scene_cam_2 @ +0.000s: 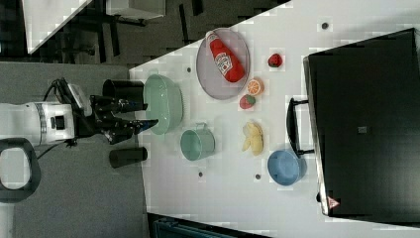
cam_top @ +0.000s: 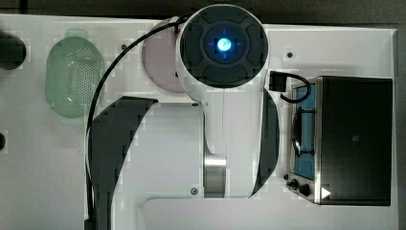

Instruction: Pick Banana and place it in mug.

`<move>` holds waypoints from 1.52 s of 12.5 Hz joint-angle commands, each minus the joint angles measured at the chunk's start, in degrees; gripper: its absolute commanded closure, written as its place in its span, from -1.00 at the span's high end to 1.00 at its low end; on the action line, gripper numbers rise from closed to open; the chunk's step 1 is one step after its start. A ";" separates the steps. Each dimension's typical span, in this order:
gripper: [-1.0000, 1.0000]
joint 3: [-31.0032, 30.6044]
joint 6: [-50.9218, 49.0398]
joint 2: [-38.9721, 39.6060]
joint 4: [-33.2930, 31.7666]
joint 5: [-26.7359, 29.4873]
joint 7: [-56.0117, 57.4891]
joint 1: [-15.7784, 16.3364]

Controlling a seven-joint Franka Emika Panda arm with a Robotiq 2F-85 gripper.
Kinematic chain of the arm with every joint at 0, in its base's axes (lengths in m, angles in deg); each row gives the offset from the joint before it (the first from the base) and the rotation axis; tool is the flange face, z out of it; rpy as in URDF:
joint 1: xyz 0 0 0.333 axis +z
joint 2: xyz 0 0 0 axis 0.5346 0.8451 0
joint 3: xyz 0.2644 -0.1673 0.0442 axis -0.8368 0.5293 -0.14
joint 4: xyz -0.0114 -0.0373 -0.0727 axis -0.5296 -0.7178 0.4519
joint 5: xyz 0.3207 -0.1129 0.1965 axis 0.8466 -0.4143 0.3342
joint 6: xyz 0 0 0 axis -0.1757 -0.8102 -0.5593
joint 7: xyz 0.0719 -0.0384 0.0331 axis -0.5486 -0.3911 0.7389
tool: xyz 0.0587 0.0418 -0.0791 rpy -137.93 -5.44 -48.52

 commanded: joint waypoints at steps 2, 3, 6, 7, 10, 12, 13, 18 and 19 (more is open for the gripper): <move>0.93 3.08 -14.26 -22.37 -13.43 0.57 6.60 -0.80; 1.00 3.08 -13.95 -21.79 -14.44 0.57 6.61 -0.79; 1.00 3.08 -5.83 -18.39 -18.88 0.57 6.63 -0.79; 1.00 3.08 -1.92 -16.86 -20.92 0.57 6.78 -0.79; 1.00 2.93 8.85 -11.57 -26.56 0.57 10.95 -0.71; 1.00 3.02 16.63 -7.52 -29.25 0.57 17.35 -0.75; 1.00 3.04 20.46 -5.38 -30.40 0.57 21.18 -0.76; 1.00 3.03 37.67 5.98 -35.60 0.57 32.82 -0.77; 1.00 2.91 39.87 8.11 -36.17 0.57 32.82 -0.73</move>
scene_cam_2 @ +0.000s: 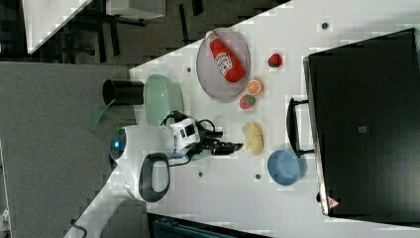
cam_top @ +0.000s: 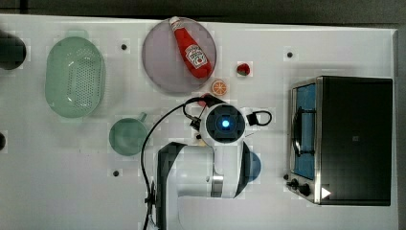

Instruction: Pick Banana and place it in mug.

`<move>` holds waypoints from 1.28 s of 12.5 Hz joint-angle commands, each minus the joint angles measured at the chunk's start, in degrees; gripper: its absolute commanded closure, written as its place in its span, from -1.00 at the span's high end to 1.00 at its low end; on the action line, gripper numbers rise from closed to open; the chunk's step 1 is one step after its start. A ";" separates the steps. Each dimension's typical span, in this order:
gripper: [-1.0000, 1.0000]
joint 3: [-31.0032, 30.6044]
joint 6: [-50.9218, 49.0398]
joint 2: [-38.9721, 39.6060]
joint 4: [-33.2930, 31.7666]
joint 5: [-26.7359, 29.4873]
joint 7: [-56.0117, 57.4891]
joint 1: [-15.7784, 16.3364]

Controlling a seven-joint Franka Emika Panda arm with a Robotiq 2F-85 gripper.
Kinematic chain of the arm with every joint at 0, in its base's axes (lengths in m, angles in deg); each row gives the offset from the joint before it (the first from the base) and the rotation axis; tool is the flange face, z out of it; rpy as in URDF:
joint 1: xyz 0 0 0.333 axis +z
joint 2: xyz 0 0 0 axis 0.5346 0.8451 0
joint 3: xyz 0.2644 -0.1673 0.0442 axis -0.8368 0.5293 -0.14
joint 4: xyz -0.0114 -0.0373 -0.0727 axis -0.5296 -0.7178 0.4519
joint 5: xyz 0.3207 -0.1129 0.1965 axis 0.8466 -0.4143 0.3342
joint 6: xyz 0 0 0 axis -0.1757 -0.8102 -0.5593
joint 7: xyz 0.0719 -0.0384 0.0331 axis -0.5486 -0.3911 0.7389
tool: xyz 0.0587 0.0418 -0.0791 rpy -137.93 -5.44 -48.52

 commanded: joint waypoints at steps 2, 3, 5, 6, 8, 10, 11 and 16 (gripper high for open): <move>1.00 -0.70 5.71 7.34 0.10 -1.10 5.15 -0.75; 1.00 -1.14 7.35 9.69 0.23 -0.81 5.14 -0.75; 1.00 -1.71 11.08 12.98 0.31 -0.80 5.14 -0.75; 1.00 -1.85 13.45 14.63 0.29 -0.80 5.13 -0.75; 1.00 -1.87 14.09 16.32 0.21 -0.78 5.00 -0.83; 0.74 -1.93 15.46 17.21 0.21 -0.77 4.99 -0.84; 0.32 -1.94 17.40 17.21 0.21 -0.77 5.00 -0.84; -0.37 -1.98 17.80 14.66 -0.23 -0.77 5.00 -0.94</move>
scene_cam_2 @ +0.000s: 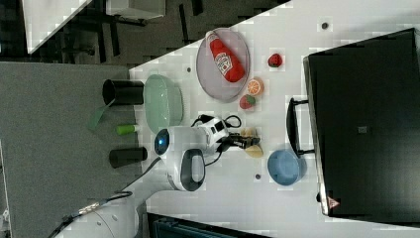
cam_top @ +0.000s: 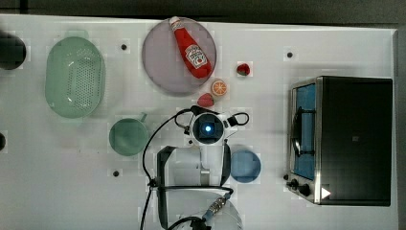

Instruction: Pick Banana and place it in mug.

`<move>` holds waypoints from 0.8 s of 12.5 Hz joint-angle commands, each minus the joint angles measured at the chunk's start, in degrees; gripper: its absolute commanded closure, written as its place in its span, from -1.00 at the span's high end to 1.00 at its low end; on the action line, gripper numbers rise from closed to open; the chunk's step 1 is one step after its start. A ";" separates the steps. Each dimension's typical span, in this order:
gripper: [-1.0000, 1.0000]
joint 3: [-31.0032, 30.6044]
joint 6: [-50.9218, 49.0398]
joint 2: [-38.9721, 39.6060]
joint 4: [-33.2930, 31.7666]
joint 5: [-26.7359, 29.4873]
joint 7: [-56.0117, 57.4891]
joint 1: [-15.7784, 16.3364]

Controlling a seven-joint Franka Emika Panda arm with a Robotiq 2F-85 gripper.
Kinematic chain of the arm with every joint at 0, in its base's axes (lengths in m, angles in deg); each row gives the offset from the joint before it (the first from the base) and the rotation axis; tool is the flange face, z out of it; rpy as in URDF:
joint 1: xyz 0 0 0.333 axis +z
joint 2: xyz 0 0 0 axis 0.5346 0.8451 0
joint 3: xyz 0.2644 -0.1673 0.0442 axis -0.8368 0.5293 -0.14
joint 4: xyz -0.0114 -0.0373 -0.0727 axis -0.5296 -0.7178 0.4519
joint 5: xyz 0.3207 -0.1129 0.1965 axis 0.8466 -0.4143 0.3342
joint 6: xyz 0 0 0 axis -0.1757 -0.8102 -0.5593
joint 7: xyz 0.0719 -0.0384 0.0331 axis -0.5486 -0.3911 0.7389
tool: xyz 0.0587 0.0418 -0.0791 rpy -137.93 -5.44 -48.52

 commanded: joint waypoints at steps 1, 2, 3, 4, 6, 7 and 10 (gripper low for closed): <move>-0.37 0.59 0.14 -5.41 0.12 -0.08 1.40 -1.16; -0.37 0.59 -1.60 -8.25 0.31 -0.08 1.38 -1.18; -0.37 0.58 -4.85 -11.23 0.87 -0.08 1.38 -1.17; -0.37 0.58 -11.68 -15.47 2.48 -0.08 1.39 -1.16; -0.37 0.52 -31.04 -24.60 8.28 -0.09 1.38 -1.10; -0.37 0.42 -36.40 -27.30 10.67 -0.09 1.38 -1.03; -0.37 -2.94 -44.46 -33.88 15.72 -0.04 0.21 0.11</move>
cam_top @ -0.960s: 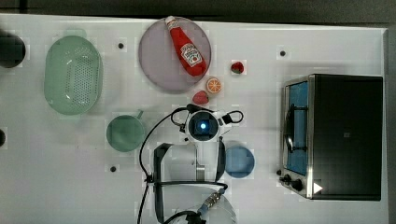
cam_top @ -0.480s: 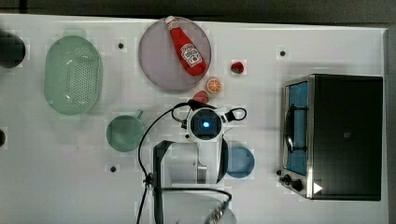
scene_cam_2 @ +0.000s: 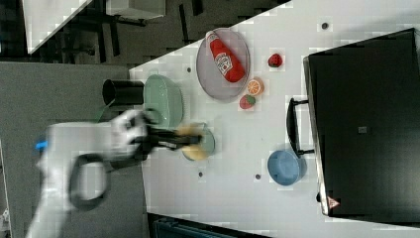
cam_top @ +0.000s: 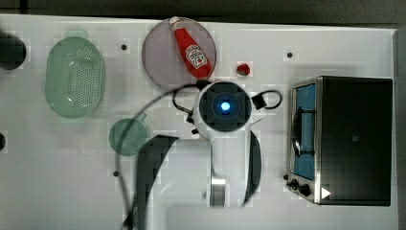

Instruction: Pick Banana and place it in mug.

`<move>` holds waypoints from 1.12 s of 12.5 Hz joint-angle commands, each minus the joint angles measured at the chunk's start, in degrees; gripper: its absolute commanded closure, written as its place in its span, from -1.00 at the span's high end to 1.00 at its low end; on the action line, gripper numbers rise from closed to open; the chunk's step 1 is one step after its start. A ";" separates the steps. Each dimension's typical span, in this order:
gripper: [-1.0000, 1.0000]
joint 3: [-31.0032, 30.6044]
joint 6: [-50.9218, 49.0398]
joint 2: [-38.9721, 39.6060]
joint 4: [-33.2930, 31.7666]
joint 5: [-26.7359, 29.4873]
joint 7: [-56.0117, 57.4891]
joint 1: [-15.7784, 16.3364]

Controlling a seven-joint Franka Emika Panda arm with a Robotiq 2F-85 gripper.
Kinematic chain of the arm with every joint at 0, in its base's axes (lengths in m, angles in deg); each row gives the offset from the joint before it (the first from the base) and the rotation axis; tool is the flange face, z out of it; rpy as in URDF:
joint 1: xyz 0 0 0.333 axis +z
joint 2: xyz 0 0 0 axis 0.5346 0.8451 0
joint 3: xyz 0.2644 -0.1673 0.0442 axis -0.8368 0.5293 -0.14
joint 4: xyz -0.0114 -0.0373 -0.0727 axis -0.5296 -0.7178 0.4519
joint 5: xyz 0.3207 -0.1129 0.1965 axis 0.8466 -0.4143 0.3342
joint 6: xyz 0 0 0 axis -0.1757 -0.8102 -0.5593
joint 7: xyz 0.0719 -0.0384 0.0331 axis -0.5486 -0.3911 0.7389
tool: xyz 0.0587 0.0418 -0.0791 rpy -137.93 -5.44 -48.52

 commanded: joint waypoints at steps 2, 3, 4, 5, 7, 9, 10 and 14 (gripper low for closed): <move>-0.37 -8.65 -7.87 -4.73 0.14 5.76 -12.93 3.49; -0.37 -10.74 -7.75 -4.44 0.04 7.61 -16.35 3.82; -0.37 -13.17 -7.33 -3.83 0.02 8.23 -21.15 4.02; -0.37 -15.20 -6.81 -3.08 0.02 8.20 -25.79 4.05; -0.37 -20.70 -3.56 0.76 -0.04 8.01 -37.30 4.13; -0.37 -23.12 1.64 4.53 -1.73 7.46 -42.88 4.15; -0.37 -23.63 4.58 5.69 -3.05 7.29 -43.92 4.16; -0.37 -23.10 18.15 9.78 -10.26 5.83 -44.12 4.03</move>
